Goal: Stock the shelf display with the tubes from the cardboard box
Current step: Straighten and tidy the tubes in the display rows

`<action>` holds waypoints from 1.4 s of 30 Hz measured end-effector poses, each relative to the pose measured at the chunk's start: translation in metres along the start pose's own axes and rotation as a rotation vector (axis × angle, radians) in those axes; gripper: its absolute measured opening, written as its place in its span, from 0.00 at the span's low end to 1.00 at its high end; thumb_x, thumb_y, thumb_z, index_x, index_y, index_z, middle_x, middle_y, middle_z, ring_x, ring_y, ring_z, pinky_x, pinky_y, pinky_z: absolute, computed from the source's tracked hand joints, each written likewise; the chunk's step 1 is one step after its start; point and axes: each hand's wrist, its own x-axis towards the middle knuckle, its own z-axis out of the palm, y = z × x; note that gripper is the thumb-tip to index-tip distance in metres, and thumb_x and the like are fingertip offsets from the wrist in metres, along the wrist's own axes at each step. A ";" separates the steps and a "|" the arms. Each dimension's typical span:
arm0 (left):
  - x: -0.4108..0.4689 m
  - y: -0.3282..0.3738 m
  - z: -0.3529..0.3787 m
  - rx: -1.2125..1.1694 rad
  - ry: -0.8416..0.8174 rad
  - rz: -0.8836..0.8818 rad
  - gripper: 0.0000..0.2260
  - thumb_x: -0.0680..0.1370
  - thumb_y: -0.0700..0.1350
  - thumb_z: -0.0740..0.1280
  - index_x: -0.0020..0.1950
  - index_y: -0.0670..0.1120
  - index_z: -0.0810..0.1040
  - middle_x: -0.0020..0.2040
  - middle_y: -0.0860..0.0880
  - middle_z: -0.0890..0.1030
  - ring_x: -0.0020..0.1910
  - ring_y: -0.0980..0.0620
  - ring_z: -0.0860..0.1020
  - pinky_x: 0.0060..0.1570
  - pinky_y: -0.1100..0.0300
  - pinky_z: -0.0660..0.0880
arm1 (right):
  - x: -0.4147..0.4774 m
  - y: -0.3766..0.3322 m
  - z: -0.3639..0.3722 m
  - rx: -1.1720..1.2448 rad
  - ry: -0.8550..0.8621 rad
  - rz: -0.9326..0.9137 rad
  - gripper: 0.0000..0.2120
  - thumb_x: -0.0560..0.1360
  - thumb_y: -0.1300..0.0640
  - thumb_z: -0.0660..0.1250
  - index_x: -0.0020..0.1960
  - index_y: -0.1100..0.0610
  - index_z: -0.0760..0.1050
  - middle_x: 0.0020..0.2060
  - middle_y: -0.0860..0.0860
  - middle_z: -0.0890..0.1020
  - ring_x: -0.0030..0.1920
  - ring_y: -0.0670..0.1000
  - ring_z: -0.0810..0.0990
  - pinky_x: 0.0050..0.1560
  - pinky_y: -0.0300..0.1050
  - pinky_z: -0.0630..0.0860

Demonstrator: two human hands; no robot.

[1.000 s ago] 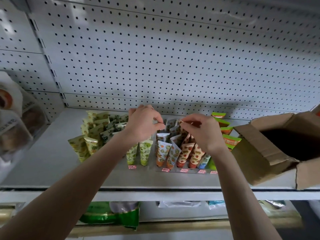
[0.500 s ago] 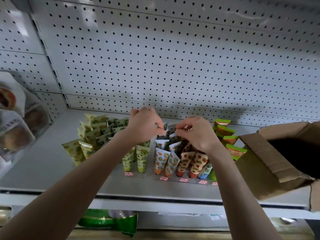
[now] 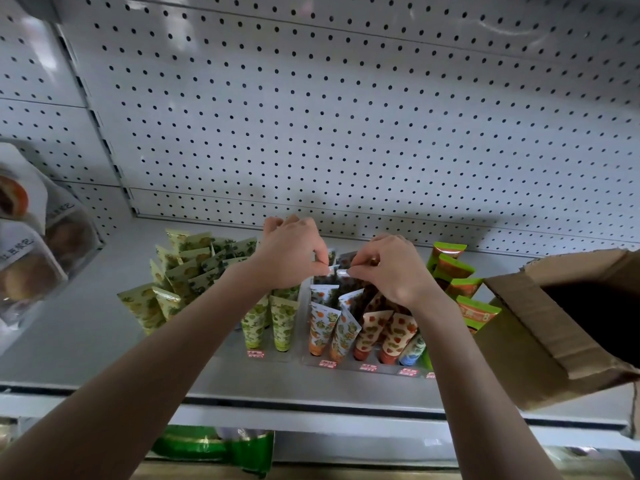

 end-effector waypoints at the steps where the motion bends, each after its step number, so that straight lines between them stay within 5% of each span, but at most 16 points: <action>1: 0.000 -0.001 0.000 0.006 -0.006 0.002 0.06 0.73 0.53 0.68 0.45 0.53 0.83 0.54 0.53 0.73 0.57 0.52 0.66 0.53 0.56 0.53 | 0.001 0.000 0.000 -0.009 -0.004 -0.004 0.02 0.72 0.52 0.71 0.41 0.50 0.81 0.44 0.48 0.76 0.54 0.51 0.68 0.51 0.42 0.62; 16: 0.000 -0.004 -0.003 0.008 0.076 -0.004 0.06 0.73 0.51 0.69 0.43 0.52 0.84 0.52 0.53 0.72 0.55 0.52 0.66 0.53 0.59 0.50 | 0.005 -0.001 0.002 -0.014 0.051 -0.042 0.03 0.73 0.55 0.70 0.41 0.52 0.82 0.45 0.48 0.77 0.54 0.49 0.68 0.44 0.37 0.55; 33: 0.000 -0.005 0.003 0.006 0.049 -0.003 0.05 0.72 0.53 0.69 0.43 0.54 0.83 0.51 0.55 0.71 0.55 0.54 0.65 0.59 0.54 0.52 | 0.004 -0.001 0.004 -0.047 0.017 -0.015 0.02 0.71 0.53 0.72 0.43 0.51 0.82 0.46 0.48 0.76 0.56 0.51 0.68 0.50 0.42 0.59; 42: -0.002 -0.005 0.001 0.009 0.073 0.023 0.05 0.72 0.53 0.70 0.42 0.53 0.83 0.52 0.55 0.71 0.54 0.54 0.66 0.56 0.58 0.50 | 0.001 -0.003 0.006 -0.062 0.049 -0.057 0.01 0.70 0.55 0.73 0.41 0.52 0.82 0.41 0.47 0.75 0.48 0.47 0.67 0.47 0.37 0.57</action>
